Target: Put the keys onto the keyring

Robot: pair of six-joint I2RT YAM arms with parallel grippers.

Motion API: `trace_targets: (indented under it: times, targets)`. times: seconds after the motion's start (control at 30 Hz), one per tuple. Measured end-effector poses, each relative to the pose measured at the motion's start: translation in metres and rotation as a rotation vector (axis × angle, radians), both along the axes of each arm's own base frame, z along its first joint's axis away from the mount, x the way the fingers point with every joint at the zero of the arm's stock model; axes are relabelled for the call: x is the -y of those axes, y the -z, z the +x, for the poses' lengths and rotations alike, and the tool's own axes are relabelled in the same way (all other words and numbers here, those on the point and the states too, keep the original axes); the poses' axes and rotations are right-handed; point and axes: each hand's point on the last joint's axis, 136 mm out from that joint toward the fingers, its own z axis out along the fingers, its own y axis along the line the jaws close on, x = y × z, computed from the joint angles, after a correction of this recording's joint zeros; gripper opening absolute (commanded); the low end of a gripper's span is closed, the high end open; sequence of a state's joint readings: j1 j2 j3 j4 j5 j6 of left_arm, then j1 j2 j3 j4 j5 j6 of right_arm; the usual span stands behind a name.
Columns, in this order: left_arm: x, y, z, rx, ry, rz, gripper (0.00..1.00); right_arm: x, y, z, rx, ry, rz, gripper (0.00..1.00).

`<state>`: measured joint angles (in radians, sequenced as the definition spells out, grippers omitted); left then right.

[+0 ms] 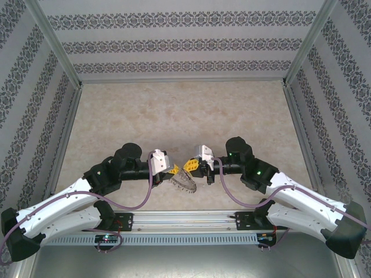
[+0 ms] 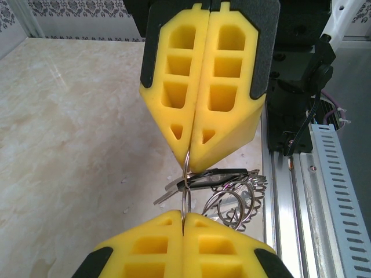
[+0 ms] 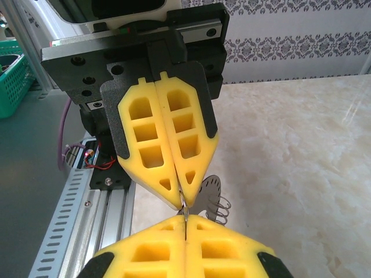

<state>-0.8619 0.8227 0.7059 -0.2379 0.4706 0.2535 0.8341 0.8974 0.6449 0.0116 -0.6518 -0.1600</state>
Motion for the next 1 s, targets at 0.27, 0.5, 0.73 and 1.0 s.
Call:
trace_targets:
  times: [0.27, 0.5, 0.73, 1.0]
  targets:
    - [0.0000, 0.0001, -0.0001, 0.000, 0.000, 0.000, 0.00, 0.0013, 0.0019, 0.0004, 0.004, 0.008, 0.000, 0.00]
    - [-0.0002, -0.0005, -0.0002, 0.001, 0.000, -0.001, 0.00, 0.0012, 0.0018, 0.0004, 0.005, 0.008, 0.001, 0.00]
    - [-0.0005, -0.0006, -0.0005, 0.002, 0.000, -0.002, 0.00, 0.0013, 0.0018, 0.0006, 0.005, 0.009, 0.001, 0.00]
    - [-0.0003, -0.0005, -0.0013, 0.000, 0.004, -0.003, 0.00, 0.0026, 0.0007, 0.0021, 0.014, 0.022, 0.003, 0.00]
